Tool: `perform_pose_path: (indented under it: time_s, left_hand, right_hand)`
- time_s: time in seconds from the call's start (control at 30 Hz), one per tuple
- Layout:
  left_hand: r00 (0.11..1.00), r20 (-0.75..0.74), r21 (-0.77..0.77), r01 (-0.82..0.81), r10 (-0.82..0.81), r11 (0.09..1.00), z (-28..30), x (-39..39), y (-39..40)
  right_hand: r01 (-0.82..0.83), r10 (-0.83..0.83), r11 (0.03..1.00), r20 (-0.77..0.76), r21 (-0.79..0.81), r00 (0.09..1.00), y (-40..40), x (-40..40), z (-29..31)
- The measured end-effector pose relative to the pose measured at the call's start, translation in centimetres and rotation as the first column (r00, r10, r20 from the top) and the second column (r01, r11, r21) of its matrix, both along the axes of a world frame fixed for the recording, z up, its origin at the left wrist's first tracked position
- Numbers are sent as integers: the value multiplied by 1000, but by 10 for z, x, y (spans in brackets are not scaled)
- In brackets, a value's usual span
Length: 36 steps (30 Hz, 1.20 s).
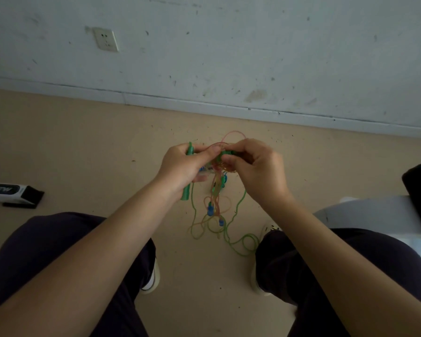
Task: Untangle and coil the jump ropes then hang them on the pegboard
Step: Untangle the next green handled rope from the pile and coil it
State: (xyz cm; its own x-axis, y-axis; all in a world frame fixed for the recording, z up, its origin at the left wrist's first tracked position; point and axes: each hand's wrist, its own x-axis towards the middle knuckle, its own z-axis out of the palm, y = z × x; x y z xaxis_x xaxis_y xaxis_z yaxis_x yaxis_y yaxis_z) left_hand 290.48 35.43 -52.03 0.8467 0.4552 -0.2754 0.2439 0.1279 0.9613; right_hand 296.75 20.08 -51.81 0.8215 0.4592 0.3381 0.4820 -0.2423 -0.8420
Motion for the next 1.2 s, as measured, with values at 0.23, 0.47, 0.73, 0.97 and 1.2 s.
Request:
perform_pose_path:
  time_s: [0.23, 0.47, 0.73, 0.97, 1.2]
  left_hand:
    - [997, 21, -75, 75, -74, 994, 3, -4, 2]
    - [999, 40, -16, 15, -14, 1000, 4, -5, 2]
    - [999, -32, 188, 25, -19, 982, 1, 0, 5]
    - [991, -4, 279, 131, -136, 951, 4, -4, 4]
    - [989, -8, 361, 139, -146, 922, 9, -6, 6]
  right_hand:
    - [80, -64, 993, 183, -84, 981, 1, 3, 5]
    - [36, -9, 974, 119, -226, 993, -1, 1, 8]
    - [36, -45, 989, -60, -143, 997, -5, -1, 8]
    - [-4, -26, 988, -191, -154, 981, -9, 2, 10]
    - [-6, -4, 965, -40, -261, 999, -9, 2, 14]
